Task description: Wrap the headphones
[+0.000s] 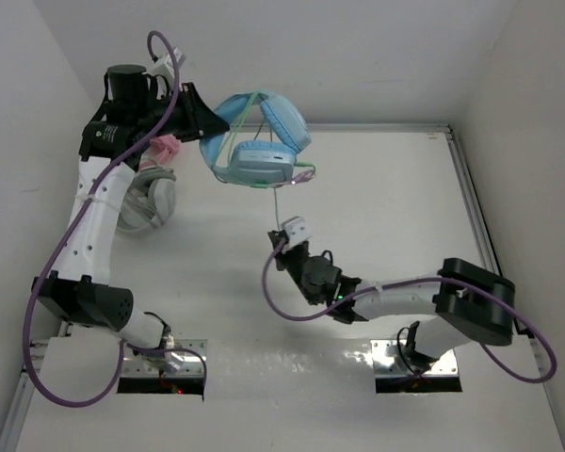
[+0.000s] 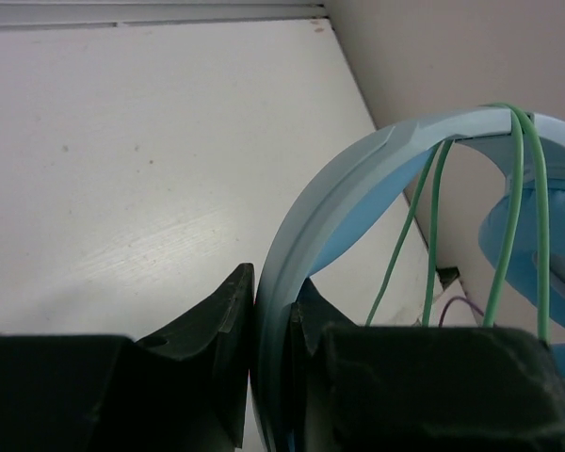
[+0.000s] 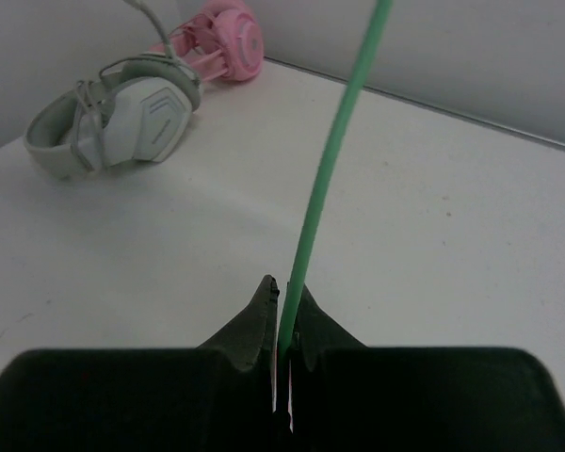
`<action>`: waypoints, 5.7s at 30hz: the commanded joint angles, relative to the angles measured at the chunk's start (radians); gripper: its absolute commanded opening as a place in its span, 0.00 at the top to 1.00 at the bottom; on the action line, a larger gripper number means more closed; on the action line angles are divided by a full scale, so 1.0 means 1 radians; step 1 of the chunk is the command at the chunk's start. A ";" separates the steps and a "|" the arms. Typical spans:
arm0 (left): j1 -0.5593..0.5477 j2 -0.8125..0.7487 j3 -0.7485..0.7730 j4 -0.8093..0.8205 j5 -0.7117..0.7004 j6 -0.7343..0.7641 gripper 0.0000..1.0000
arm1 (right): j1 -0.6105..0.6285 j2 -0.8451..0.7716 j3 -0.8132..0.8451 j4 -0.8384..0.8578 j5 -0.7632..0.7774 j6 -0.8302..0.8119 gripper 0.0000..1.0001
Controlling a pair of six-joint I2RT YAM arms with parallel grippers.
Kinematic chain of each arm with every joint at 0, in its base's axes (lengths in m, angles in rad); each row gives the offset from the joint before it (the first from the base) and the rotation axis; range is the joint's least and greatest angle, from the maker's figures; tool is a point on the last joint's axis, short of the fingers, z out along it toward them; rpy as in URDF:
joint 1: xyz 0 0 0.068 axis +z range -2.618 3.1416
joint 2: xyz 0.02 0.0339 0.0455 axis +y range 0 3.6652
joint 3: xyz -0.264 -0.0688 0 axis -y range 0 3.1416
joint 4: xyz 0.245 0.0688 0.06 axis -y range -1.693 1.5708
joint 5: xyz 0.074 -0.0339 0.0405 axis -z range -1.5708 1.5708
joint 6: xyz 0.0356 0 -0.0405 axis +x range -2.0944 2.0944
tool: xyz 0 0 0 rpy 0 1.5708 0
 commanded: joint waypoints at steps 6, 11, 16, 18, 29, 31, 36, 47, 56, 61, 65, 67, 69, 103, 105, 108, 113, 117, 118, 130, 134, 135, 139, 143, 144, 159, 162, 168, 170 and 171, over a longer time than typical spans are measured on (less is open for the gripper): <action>0.027 -0.041 -0.155 0.397 -0.228 -0.195 1.00 | 0.129 0.266 0.503 -0.501 -0.114 -0.240 1.00; 0.027 -0.043 -0.252 0.536 -0.480 -0.111 1.00 | 0.187 0.257 0.573 -0.589 -0.177 -0.263 1.00; 0.018 -0.004 -0.307 0.618 -0.632 -0.039 1.00 | 0.198 0.231 0.639 -0.681 -0.276 -0.243 1.00; -0.009 0.002 -0.332 0.659 -0.698 0.000 1.00 | 0.198 0.240 0.700 -0.725 -0.336 -0.246 1.00; -0.191 -0.042 -0.639 0.888 -0.844 0.367 1.00 | 0.057 0.231 1.136 -1.239 -0.375 -0.068 1.00; -0.191 -0.076 -0.683 0.882 -0.766 0.377 1.00 | -0.021 0.202 1.116 -1.250 -0.394 -0.018 1.00; -0.229 -0.125 -0.768 0.862 -0.668 0.448 1.00 | -0.176 0.131 0.979 -1.198 -0.446 0.090 1.00; -0.295 -0.098 -0.867 0.803 -0.543 0.437 1.00 | -0.308 0.146 0.884 -1.091 -0.453 0.185 1.00; -0.312 -0.023 -0.835 0.672 -0.447 0.357 1.00 | -0.348 0.201 0.810 -1.048 -0.375 0.282 1.00; -0.321 0.008 -0.852 0.658 -0.445 0.299 1.00 | -0.350 0.281 0.837 -1.088 -0.268 0.349 1.00; -0.321 0.022 -0.870 0.639 -0.451 0.256 1.00 | -0.351 0.353 0.870 -1.152 -0.186 0.415 1.00; -0.321 0.026 -0.893 0.639 -0.457 0.224 1.00 | -0.358 0.382 0.857 -1.158 -0.161 0.461 1.00; -0.321 0.026 -0.912 0.648 -0.441 0.207 1.00 | -0.364 0.392 0.800 -1.134 -0.166 0.504 1.00; -0.323 0.257 -0.903 0.647 -0.482 0.140 1.00 | -0.310 0.401 0.981 -1.252 -0.350 0.126 0.58; -0.323 0.258 -0.898 0.647 -0.483 0.140 1.00 | -0.256 0.290 0.912 -1.171 -0.333 -0.017 0.54; -0.323 0.255 -0.900 0.650 -0.497 0.140 1.00 | -0.207 0.135 0.785 -1.100 -0.333 -0.152 0.45; -0.323 0.264 -0.898 0.656 -0.510 0.146 1.00 | -0.203 -0.093 0.619 -1.118 -0.479 -0.362 0.43; -0.323 0.270 -0.892 0.653 -0.511 0.152 1.00 | -0.201 -0.188 0.527 -1.265 -0.774 -0.640 0.32; -0.323 0.272 -0.893 0.655 -0.513 0.152 1.00 | -0.203 -0.187 0.524 -1.296 -0.822 -0.753 0.31; -0.321 0.266 -0.895 0.661 -0.514 0.150 1.00 | -0.058 0.275 0.676 -1.683 -0.815 -1.183 0.48; -0.323 0.263 -0.895 0.661 -0.513 0.152 1.00 | -0.032 0.263 0.576 -1.510 -0.819 -1.237 0.52; -0.323 0.264 -0.895 0.661 -0.511 0.152 1.00 | -0.019 0.272 0.570 -1.506 -0.819 -1.249 0.52; -0.321 0.272 -0.889 0.658 -0.508 0.149 1.00 | -0.005 0.329 0.597 -1.528 -0.841 -1.251 0.52; -0.321 0.273 -0.889 0.655 -0.506 0.149 1.00 | -0.005 0.398 0.629 -1.552 -0.885 -1.232 0.52; -0.320 0.272 -0.890 0.656 -0.505 0.149 1.00 | -0.002 0.407 0.634 -1.549 -0.904 -1.223 0.53; -0.321 0.266 -0.887 0.650 -0.507 0.150 1.00 | 0.032 0.508 0.663 -1.604 -0.942 -1.105 0.89; -0.321 0.267 -0.884 0.651 -0.505 0.149 1.00 | 0.031 0.517 0.669 -1.631 -0.945 -1.081 1.00; -0.321 0.270 -0.883 0.647 -0.503 0.150 1.00 | 0.031 0.521 0.686 -1.597 -0.941 -0.981 1.00; -0.321 0.267 -0.883 0.647 -0.503 0.150 1.00 | 0.029 0.499 0.663 -1.550 -0.944 -0.929 1.00; -0.321 0.267 -0.883 0.645 -0.503 0.150 1.00 | 0.028 0.470 0.656 -1.510 -0.956 -0.918 1.00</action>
